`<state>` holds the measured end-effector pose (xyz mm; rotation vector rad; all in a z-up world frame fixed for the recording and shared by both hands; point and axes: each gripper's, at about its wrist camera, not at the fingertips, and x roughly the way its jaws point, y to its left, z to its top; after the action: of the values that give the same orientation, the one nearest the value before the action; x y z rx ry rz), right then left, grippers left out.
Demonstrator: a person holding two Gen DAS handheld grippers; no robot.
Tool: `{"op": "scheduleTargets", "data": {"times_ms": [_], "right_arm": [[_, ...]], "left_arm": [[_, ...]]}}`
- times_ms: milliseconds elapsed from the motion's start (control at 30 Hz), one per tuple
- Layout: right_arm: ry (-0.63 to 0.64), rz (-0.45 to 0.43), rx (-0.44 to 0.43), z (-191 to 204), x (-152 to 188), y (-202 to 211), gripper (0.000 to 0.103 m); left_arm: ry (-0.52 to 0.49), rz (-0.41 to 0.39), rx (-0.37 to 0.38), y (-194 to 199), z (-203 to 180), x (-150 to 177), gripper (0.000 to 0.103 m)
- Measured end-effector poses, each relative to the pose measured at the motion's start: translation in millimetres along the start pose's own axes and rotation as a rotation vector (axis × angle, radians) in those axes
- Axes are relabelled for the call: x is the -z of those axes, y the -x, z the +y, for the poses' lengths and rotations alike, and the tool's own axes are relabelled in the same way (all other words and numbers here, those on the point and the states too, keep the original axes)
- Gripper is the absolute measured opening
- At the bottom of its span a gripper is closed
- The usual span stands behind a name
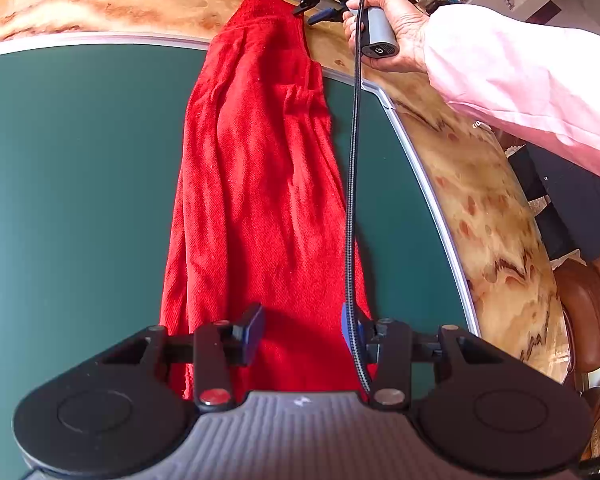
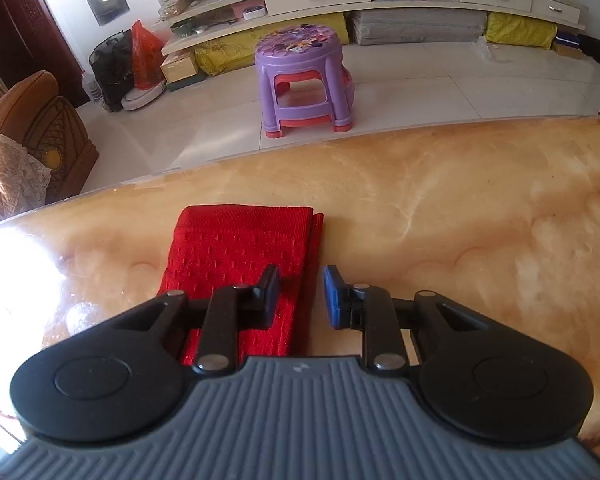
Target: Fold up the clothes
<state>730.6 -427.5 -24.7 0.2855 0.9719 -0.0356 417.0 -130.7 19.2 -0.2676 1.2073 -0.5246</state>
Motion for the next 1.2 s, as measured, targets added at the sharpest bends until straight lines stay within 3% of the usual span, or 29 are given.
{"op": "scheduleTargets", "data": {"times_ms": [33,100,200,333,367,467,633,667,733,967,1100,1200], "right_arm": [[-0.009,0.004,-0.012,-1,0,-1,0.027],[-0.017,0.006,-0.013,-1,0,-2,0.010],[-0.031,-0.012,-0.033,-3,1,8,0.002],[-0.063,0.002,-0.035,-7,0,7,0.005],[-0.069,0.009,-0.036,-8,0,6,0.013],[-0.064,0.023,-0.039,-6,0,2,0.024],[-0.072,0.029,-0.032,-6,1,-1,0.024],[-0.070,0.028,-0.035,-7,0,0,0.021],[-0.065,0.020,-0.039,-7,0,2,0.004],[-0.031,-0.017,-0.017,-8,-3,17,0.003],[-0.062,0.031,-0.046,-12,-5,11,0.003],[-0.069,0.047,-0.052,-11,-3,7,0.015]], "left_arm": [[0.001,-0.001,0.000,0,0,0,0.049],[-0.002,-0.002,-0.001,0,-1,1,0.049],[-0.008,-0.003,-0.002,0,-1,1,0.049],[0.003,-0.007,0.003,0,0,1,0.050],[0.003,-0.007,0.002,0,0,1,0.050],[-0.004,-0.008,0.000,1,-1,2,0.050],[0.003,-0.012,0.005,1,0,3,0.050],[0.003,-0.013,0.006,1,1,3,0.050],[0.001,-0.013,0.006,1,0,3,0.050],[-0.015,-0.013,0.005,1,0,3,0.050],[-0.012,-0.010,0.007,0,0,1,0.051],[-0.022,-0.009,0.005,0,-1,2,0.051]]}}
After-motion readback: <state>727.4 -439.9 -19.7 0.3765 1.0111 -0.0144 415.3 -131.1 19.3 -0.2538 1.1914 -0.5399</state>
